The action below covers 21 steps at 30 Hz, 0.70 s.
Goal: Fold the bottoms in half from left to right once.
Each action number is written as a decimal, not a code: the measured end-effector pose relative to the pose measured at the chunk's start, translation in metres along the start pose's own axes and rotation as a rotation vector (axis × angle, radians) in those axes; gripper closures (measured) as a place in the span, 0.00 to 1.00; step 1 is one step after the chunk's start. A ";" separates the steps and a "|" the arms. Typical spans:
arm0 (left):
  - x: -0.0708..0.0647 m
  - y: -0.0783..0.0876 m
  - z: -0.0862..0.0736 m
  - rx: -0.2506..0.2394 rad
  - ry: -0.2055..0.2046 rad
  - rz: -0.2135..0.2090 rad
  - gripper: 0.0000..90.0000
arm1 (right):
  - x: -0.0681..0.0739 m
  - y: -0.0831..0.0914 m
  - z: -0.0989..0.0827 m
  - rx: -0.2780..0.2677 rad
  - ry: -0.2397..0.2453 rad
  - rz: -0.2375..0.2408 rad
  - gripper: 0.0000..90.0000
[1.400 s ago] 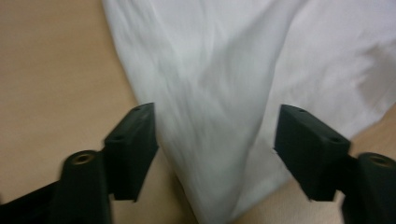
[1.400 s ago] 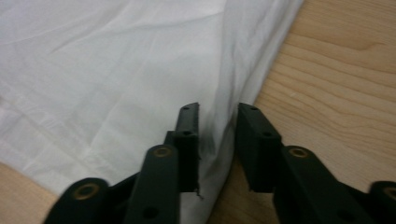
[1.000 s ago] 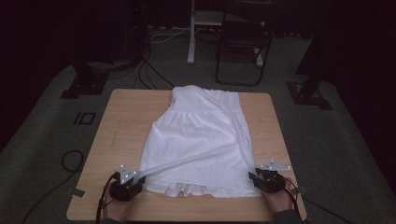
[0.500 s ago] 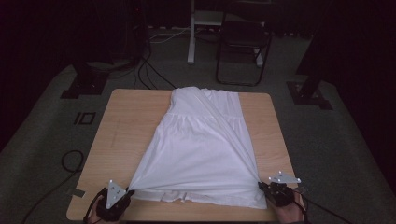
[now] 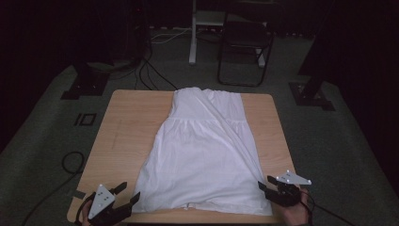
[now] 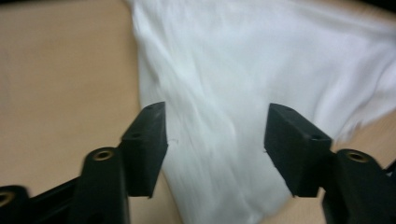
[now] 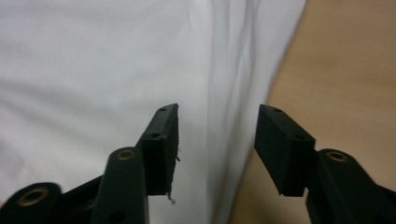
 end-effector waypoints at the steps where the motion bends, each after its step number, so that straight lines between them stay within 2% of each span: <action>1: 0.005 0.000 0.007 -0.012 0.005 0.004 0.40 | -0.001 0.001 0.020 -0.038 0.020 0.000 0.53; 2: 0.009 -0.001 0.011 -0.014 0.007 0.013 0.40 | -0.001 0.001 0.020 -0.038 0.020 0.000 0.53; 3: 0.025 -0.012 0.024 -0.022 0.018 0.057 0.40 | -0.004 -0.005 0.040 -0.053 0.041 -0.005 0.52; 4: 0.025 -0.012 0.024 -0.022 0.018 0.057 0.40 | -0.004 -0.005 0.040 -0.053 0.041 -0.005 0.52; 5: 0.034 -0.023 0.031 -0.011 0.039 0.052 0.40 | -0.006 -0.018 0.060 -0.054 0.062 -0.008 0.53; 6: 0.043 -0.033 0.038 -0.010 0.055 0.055 0.40 | -0.006 -0.018 0.060 -0.054 0.062 -0.008 0.53; 7: 0.057 -0.056 0.051 0.010 0.079 0.043 0.40 | -0.007 -0.033 0.078 -0.041 0.085 -0.017 0.53; 8: 0.057 -0.056 0.051 0.010 0.079 0.043 0.40 | -0.007 -0.033 0.078 -0.041 0.085 -0.017 0.53; 10: 0.070 -0.086 0.067 0.048 0.093 0.031 0.40 | -0.009 -0.051 0.098 -0.036 0.102 -0.004 0.52; 11: 0.074 -0.097 0.071 0.073 0.089 0.023 0.40 | -0.011 -0.059 0.106 -0.029 0.100 -0.002 0.52; 13: 0.082 -0.127 0.081 0.130 0.108 0.006 0.40 | -0.014 -0.073 0.119 -0.018 0.086 0.002 0.52; 15: 0.087 -0.153 0.088 0.172 0.147 -0.034 0.40 | -0.020 -0.095 0.135 -0.002 0.059 -0.006 0.52; 16: 0.089 -0.164 0.091 0.190 0.159 -0.036 0.40 | -0.020 -0.095 0.135 -0.002 0.059 -0.006 0.52; 19: 0.090 -0.190 0.095 0.265 0.162 -0.036 0.40 | -0.023 -0.111 0.145 0.008 0.029 0.005 0.52; 20: 0.090 -0.195 0.096 0.278 0.165 -0.040 0.40 | -0.023 -0.116 0.147 0.013 0.027 0.010 0.54; 21: 0.089 -0.200 0.096 0.289 0.167 -0.046 0.43 | -0.024 -0.121 0.146 0.038 0.033 0.000 0.64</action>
Point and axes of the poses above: each handheld gripper's, and its own axes: y roughly backward along the jaws, z roughly out of its top, x roughly to its left, the point moved 8 cm from there along -y, roughly forward along the jaws, and after that the axes turned 14 degrees about x, right-handed, at the moved point
